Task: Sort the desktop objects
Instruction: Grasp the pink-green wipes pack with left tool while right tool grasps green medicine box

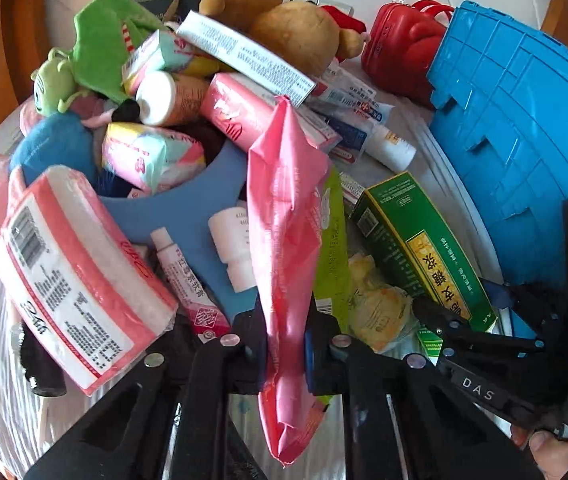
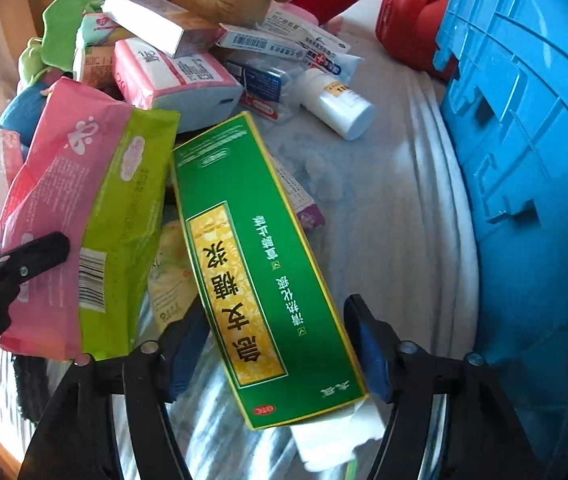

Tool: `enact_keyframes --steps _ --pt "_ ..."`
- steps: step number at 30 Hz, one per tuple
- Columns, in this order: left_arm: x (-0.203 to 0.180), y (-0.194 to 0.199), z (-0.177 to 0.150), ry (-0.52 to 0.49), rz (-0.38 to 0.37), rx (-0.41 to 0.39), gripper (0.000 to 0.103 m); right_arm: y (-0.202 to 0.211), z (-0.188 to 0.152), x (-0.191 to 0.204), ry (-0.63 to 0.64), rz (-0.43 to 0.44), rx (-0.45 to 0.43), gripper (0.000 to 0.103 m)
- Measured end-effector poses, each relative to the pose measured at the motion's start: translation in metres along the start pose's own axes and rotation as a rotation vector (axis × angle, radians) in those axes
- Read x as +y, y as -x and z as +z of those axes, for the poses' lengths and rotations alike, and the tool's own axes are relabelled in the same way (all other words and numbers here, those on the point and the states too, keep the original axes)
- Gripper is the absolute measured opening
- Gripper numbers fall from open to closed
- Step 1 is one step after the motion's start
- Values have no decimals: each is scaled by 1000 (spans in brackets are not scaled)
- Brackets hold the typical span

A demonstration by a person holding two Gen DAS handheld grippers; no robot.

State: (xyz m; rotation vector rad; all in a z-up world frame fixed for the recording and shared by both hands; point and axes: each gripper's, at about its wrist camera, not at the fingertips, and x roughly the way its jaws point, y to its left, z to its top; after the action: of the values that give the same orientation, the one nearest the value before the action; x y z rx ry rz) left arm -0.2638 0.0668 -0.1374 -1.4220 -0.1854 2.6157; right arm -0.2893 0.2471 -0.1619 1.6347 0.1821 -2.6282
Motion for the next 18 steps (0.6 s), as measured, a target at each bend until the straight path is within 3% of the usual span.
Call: enact_keyframes --steps 5,8,18 --pt "-4 39 7 -40 33 -82 11 33 -1 8 -6 44 -50 55" --pt "-5 69 19 -45 56 -153 11 66 7 11 -11 76 -129 51" --pt "-20 154 51 -92 68 -355 11 186 31 15 -22 83 -428 51"
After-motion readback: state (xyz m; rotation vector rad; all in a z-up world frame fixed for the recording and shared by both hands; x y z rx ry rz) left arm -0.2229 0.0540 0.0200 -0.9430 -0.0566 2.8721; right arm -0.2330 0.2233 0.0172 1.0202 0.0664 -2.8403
